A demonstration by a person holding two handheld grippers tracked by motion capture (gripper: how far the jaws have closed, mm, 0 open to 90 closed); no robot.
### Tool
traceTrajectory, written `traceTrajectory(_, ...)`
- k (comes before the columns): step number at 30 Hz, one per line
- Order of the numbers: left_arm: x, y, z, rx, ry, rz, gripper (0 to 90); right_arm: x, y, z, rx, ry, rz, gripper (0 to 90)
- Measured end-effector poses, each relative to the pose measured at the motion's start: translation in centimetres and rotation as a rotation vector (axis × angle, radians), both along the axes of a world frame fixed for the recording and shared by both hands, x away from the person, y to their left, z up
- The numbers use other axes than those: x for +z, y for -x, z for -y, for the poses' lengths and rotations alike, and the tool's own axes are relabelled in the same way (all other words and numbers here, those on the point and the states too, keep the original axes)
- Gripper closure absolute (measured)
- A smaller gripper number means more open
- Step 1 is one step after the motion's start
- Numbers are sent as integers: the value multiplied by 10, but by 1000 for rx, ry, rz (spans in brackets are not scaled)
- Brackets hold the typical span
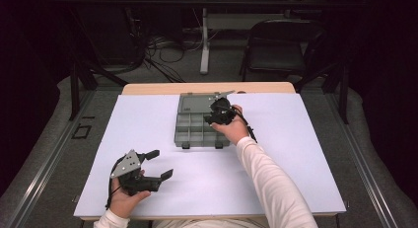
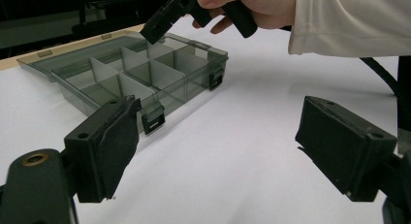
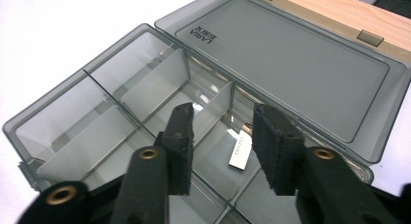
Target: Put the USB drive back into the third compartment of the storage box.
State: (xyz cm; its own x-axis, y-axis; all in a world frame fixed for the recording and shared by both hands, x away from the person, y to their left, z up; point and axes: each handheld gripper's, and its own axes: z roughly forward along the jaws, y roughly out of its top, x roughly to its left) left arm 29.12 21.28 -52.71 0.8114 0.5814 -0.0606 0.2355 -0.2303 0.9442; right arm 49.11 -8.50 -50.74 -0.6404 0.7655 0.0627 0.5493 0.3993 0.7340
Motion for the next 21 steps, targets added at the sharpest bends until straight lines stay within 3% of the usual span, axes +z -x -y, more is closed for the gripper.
traceTrajectory(9, 0, -1, 1, 0, 3, -3, 150, 8, 6, 1, 1, -16, 16, 488)
traceTrajectory(11, 0, -1, 1, 0, 4, -4, 150, 10, 8, 1, 18, -17, 35, 476)
traceTrajectory(16, -1, -1, 2, -2, 10, -6, 150, 14, 15, -2, 55, 21, 21, 436)
traceTrajectory(21, -1, -1, 2, -4, 9, -8, 150, 15, 24, -3, 74, -7, 41, 387)
